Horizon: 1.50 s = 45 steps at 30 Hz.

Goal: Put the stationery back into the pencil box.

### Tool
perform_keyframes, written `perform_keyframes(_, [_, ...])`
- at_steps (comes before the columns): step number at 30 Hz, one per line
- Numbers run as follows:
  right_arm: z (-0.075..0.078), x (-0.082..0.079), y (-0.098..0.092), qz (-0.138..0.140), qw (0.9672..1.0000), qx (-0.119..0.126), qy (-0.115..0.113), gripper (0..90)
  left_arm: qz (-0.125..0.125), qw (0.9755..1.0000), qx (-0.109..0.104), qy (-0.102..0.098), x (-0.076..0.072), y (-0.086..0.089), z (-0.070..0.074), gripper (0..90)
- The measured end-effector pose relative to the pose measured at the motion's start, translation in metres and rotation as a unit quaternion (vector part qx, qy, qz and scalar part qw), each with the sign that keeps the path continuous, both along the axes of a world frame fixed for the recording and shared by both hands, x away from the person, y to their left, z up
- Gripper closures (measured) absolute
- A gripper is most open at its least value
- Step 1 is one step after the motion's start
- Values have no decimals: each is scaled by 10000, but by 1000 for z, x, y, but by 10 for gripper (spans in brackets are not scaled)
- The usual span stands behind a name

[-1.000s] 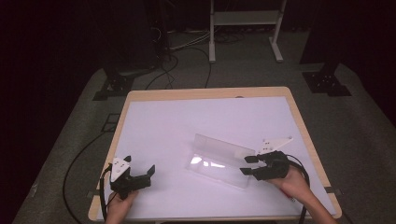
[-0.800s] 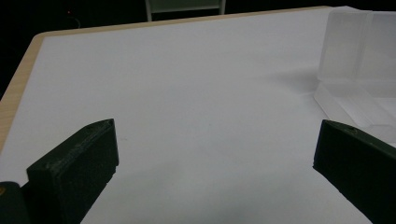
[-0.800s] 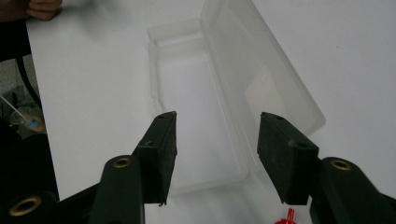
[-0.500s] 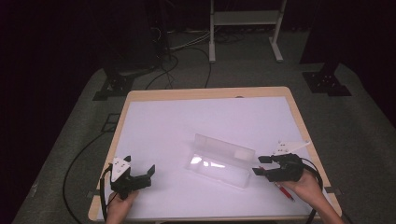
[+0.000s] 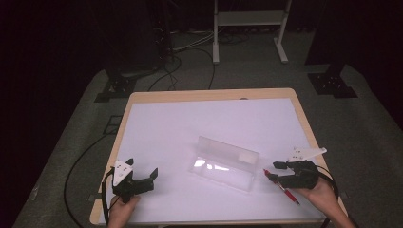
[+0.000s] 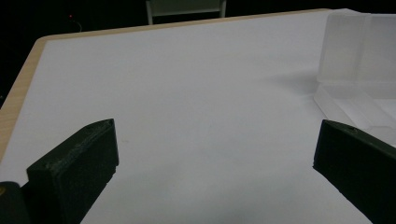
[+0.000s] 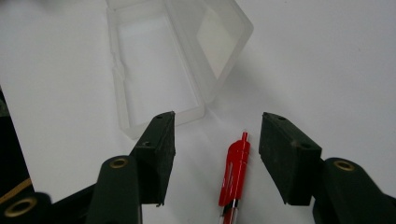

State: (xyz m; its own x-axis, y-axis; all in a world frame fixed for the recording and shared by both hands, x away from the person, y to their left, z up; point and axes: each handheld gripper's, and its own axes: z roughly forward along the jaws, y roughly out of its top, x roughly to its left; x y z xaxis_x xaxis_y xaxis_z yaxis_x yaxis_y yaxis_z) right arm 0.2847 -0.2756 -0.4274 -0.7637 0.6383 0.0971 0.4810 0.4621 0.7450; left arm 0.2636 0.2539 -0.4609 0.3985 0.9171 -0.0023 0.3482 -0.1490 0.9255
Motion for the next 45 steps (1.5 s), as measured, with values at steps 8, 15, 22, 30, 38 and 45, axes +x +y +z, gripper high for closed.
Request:
perform_keyframes(8, [-8, -5, -8, -105, 9999, 27, 48, 447, -9, 10000, 22, -20, 0, -1, 0, 0])
perform_keyframes(15, [-17, -8, -11, -188, 9998, -34, 111, 454, 6, 10000, 9, -11, 0, -1, 0, 0])
perform_keyframes(22, [-23, -13, -15, -352, 9992, -88, 153, 483, 6, 10000, 13, -6, 0, -1, 0, 0])
perform_keyframes(30, [-30, -19, -18, -423, 9987, -190, 194, 512, 11, 10000, 27, 1, 0, -1, 0, 0])
perform_keyframes(38, [-34, -27, -19, -504, 9981, -299, 174, 603, 13, 10000, 29, 2, 0, -1, 0, 0])
perform_keyframes(45, [-38, -27, -18, -536, 9976, -388, 198, 650, 7, 10000, 26, 3, 0, -1, 0, 0])
